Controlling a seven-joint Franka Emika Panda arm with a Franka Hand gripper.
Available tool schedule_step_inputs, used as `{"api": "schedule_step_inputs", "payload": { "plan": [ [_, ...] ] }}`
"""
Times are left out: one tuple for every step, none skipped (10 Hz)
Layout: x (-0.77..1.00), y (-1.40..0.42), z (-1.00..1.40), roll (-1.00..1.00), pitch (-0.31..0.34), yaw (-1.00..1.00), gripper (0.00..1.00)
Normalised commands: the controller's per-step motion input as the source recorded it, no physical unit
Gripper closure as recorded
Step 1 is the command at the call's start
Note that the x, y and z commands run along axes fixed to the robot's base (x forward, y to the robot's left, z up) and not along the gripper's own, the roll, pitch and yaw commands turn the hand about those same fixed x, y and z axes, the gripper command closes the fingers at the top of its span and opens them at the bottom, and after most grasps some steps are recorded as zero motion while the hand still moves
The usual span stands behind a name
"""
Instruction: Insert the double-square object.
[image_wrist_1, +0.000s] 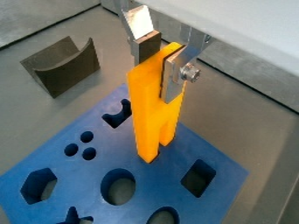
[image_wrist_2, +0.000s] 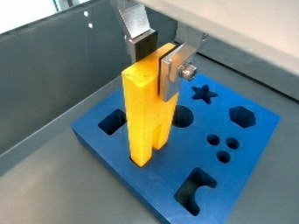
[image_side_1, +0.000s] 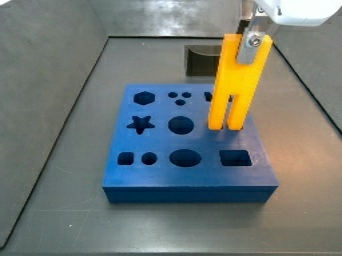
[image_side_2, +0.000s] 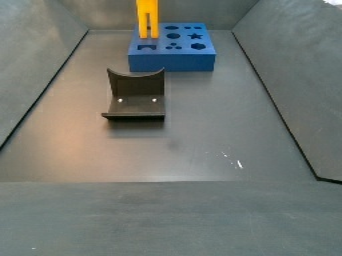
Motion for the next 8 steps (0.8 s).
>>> {"api": "schedule_step_inputs", "payload": {
  "plan": [
    [0.06,-0.03,-0.42,0.08,0.000,0.00,1.00],
    [0.10,-0.06,-0.61,0.12,0.003,0.00,1.00],
    [0.08,-0.06,-0.60,0.13,0.007,0.00,1.00],
    [0.08,-0.04,-0.59,0.13,0.017,0.00,1.00],
    [0.07,-0.06,-0.56,0.12,0.026,0.00,1.00],
    [0.02,-0.07,-0.51,0.12,0.036,-0.03,1.00],
    [0.00,0.00,-0.02,0.01,0.006,0.00,1.00],
    [0.00,0.00,0.00,0.00,0.000,0.00,1.00]
  ]
}}
